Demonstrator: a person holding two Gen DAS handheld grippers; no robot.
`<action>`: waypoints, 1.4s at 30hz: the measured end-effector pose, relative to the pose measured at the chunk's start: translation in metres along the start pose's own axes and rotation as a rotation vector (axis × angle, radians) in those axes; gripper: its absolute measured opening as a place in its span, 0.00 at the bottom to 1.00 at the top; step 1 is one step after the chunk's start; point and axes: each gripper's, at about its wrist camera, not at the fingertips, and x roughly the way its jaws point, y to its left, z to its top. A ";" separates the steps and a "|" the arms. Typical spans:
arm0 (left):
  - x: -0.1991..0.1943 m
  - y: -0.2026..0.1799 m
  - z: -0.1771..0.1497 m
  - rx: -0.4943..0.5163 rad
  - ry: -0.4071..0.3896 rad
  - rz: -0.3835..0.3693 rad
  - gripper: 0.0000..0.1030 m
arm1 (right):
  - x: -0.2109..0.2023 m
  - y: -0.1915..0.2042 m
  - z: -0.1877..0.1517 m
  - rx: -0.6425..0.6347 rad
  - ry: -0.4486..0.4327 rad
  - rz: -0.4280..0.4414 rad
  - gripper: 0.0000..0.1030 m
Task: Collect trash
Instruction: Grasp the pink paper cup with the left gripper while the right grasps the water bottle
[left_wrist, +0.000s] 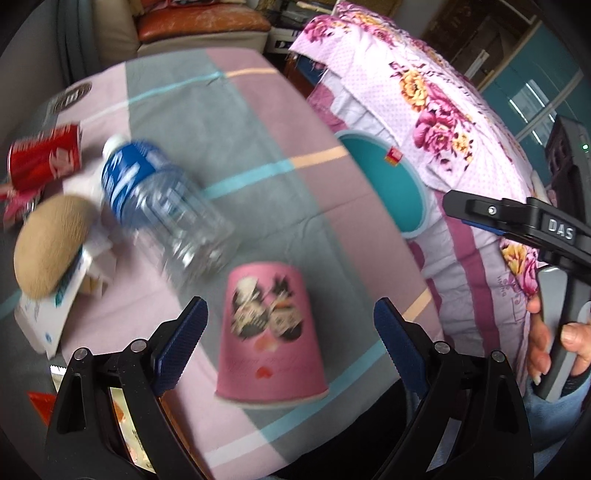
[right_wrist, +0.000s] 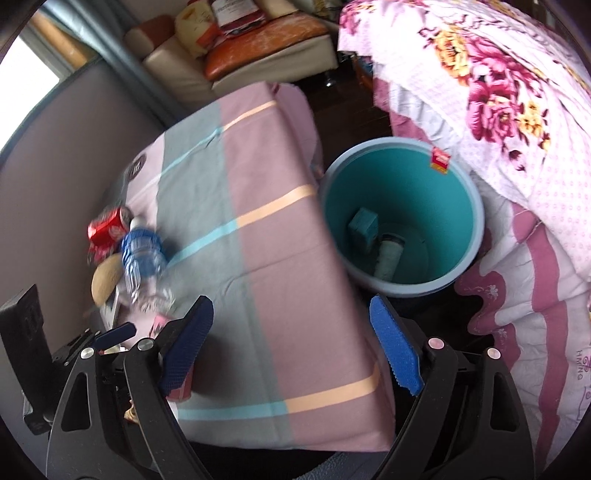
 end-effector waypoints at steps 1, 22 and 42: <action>0.002 0.003 -0.003 -0.007 0.006 0.000 0.89 | 0.001 0.003 -0.002 -0.005 0.005 -0.001 0.80; 0.027 0.011 -0.024 -0.004 0.037 -0.038 0.61 | 0.028 0.027 -0.012 -0.040 0.091 -0.008 0.80; -0.101 0.136 -0.008 -0.257 -0.264 0.065 0.61 | 0.078 0.125 0.022 -0.243 0.206 0.116 0.80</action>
